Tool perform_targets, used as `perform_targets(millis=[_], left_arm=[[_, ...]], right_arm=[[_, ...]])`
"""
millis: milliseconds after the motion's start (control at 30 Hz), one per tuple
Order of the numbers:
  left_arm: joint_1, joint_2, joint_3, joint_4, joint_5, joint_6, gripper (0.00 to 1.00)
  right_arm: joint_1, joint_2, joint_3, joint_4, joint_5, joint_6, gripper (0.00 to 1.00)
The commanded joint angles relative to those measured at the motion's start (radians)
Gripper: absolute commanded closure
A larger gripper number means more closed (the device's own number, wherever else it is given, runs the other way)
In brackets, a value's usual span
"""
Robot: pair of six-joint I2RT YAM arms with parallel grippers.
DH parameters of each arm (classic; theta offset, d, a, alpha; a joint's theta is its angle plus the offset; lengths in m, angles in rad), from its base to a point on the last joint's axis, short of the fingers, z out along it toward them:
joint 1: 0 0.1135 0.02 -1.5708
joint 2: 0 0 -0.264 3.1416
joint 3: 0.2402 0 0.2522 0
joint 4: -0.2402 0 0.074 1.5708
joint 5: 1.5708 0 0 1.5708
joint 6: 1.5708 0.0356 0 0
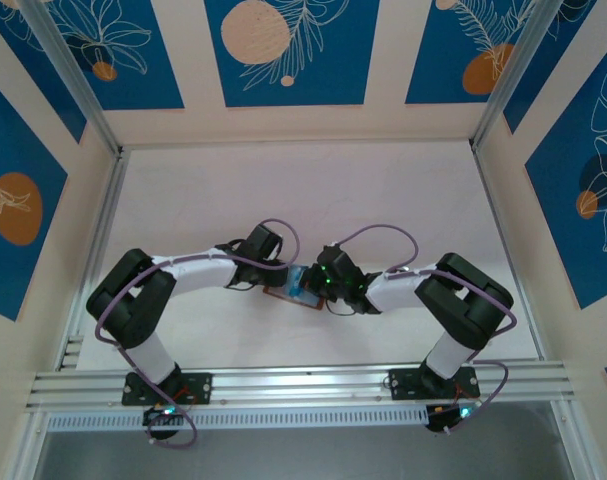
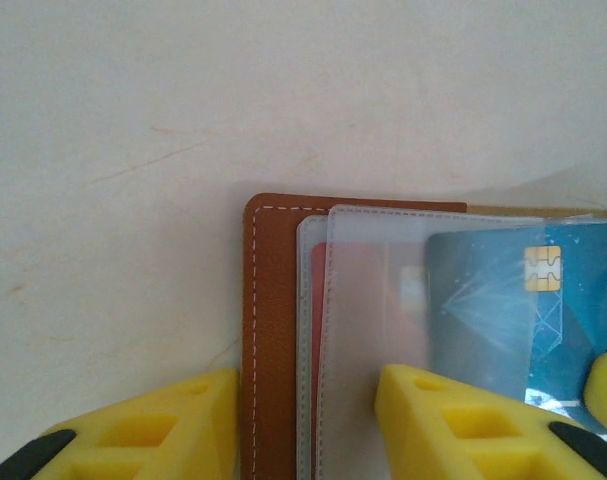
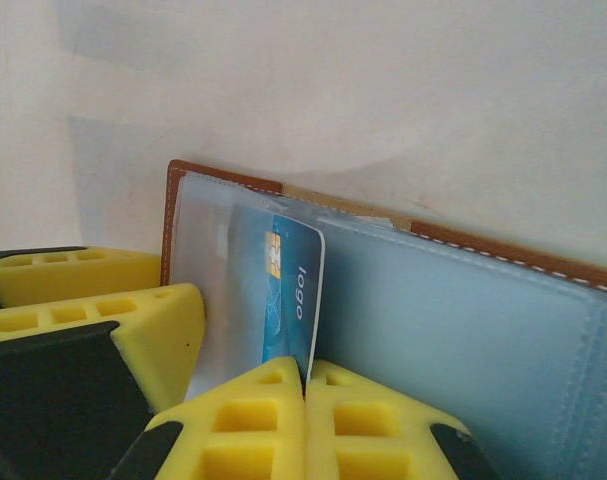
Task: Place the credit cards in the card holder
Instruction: Insert the credit card into the card slot.
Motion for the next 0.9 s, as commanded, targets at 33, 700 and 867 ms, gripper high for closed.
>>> perform_targets(millis=[33, 700, 867], left_arm=[[-0.003, 0.052, -0.044, -0.1, 0.015, -0.006, 0.59], [-0.007, -0.001, -0.082, -0.055, 0.064, -0.067, 0.59], [-0.003, -0.075, -0.078, -0.061, 0.098, -0.1, 0.59]], right_arm=[[0.016, 0.074, 0.016, -0.122, 0.092, 0.011, 1.0], [0.046, 0.082, 0.032, -0.073, -0.026, -0.044, 0.82], [0.026, 0.026, 0.057, -0.196, -0.056, -0.084, 0.79]])
